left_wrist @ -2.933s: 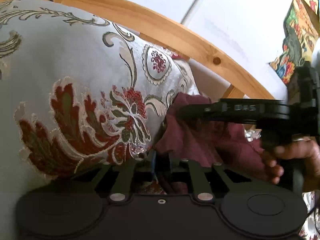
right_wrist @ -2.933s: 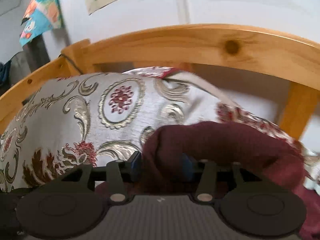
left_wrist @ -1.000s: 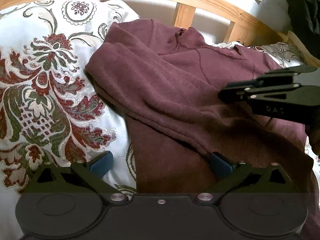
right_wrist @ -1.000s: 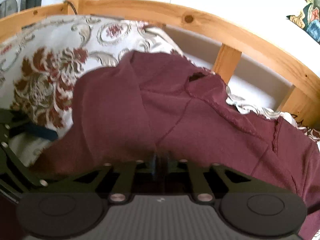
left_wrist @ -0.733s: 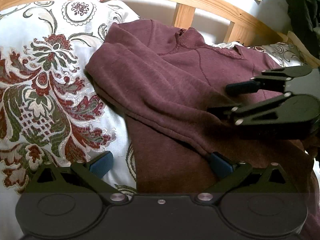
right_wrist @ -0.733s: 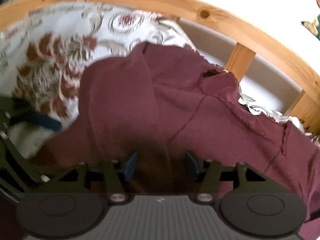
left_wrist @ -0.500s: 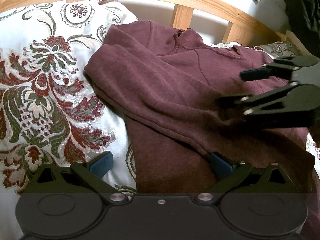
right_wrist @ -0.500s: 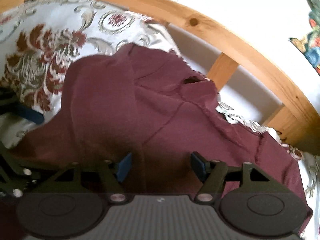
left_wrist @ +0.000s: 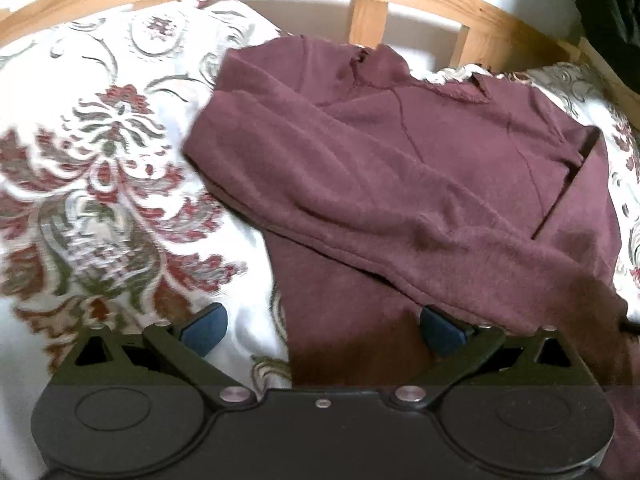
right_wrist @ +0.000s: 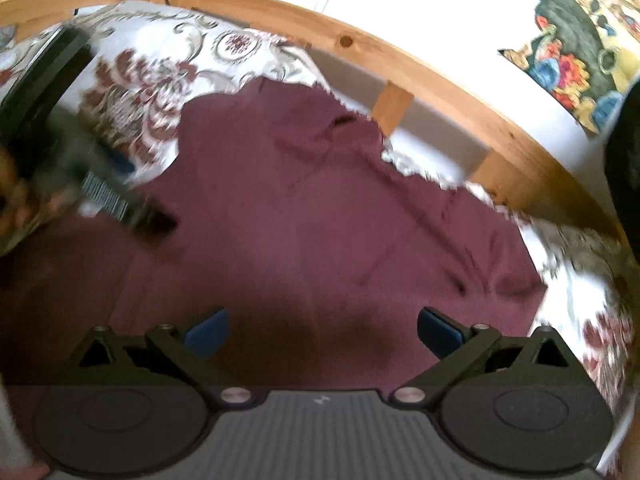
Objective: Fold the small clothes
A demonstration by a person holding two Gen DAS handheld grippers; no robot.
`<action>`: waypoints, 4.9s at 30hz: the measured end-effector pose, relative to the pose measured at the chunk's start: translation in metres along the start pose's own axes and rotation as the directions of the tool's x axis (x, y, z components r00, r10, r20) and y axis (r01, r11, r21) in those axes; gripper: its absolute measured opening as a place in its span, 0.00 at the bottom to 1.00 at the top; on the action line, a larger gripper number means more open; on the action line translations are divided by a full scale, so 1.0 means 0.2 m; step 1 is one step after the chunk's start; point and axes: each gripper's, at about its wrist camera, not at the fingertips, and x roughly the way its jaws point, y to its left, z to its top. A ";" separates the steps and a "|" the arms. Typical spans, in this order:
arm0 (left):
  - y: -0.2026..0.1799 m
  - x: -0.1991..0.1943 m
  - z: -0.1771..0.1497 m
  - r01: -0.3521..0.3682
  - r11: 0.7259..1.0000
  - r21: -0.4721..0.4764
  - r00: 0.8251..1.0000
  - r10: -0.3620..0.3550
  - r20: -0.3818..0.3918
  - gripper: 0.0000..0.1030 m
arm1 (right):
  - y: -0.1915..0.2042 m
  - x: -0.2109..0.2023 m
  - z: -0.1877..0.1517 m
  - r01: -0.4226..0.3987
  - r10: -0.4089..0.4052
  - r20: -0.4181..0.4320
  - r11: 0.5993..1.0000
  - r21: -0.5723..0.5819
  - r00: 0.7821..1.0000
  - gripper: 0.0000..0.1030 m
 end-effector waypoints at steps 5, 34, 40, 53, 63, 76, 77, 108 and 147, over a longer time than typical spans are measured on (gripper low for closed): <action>0.00 -0.20 -0.05 0.024 0.998 -0.056 0.999 -0.023 0.022 0.99 | 0.04 -0.20 -0.25 -0.081 0.081 -0.064 0.997 -0.004 0.995 0.99; -0.13 -0.48 -0.54 0.114 0.943 0.312 0.951 -0.013 -0.308 0.99 | 0.19 -0.21 -0.60 -0.031 0.051 -0.091 0.976 0.217 0.995 0.99; -0.15 -0.44 -0.55 0.003 0.905 0.425 0.971 0.099 -0.218 0.98 | 0.16 -0.17 -0.60 -0.043 0.073 -0.097 0.959 0.280 0.993 0.99; -0.18 -0.53 -0.51 -0.089 0.859 0.504 0.992 0.124 -0.036 0.71 | 0.18 -0.22 -0.76 0.130 -0.115 -0.077 0.963 0.234 0.990 0.93; -0.16 -0.58 -0.49 -0.012 0.898 0.440 1.000 0.018 -0.009 0.11 | 0.19 -0.28 -0.75 0.077 -0.080 0.010 0.976 0.204 0.997 0.15; -0.15 -0.96 -0.49 0.020 0.943 0.332 0.973 -0.095 0.212 0.05 | 0.13 -0.56 -0.65 0.151 -0.194 0.206 0.967 0.207 0.959 0.06; -0.15 -0.98 -0.49 0.026 0.947 0.320 0.970 -0.102 0.223 0.05 | 0.12 -0.59 -0.64 0.145 -0.190 0.214 0.967 0.209 0.958 0.06; -0.26 -1.15 -0.04 0.092 0.910 0.403 0.938 -0.215 0.271 0.05 | -0.45 -0.73 -0.27 0.122 -0.175 0.233 0.967 0.225 0.957 0.06; 0.15 -0.19 0.07 0.104 0.993 -0.058 0.964 -0.086 0.253 0.91 | -0.52 0.29 -0.39 0.045 -0.147 0.169 0.868 0.495 0.975 0.99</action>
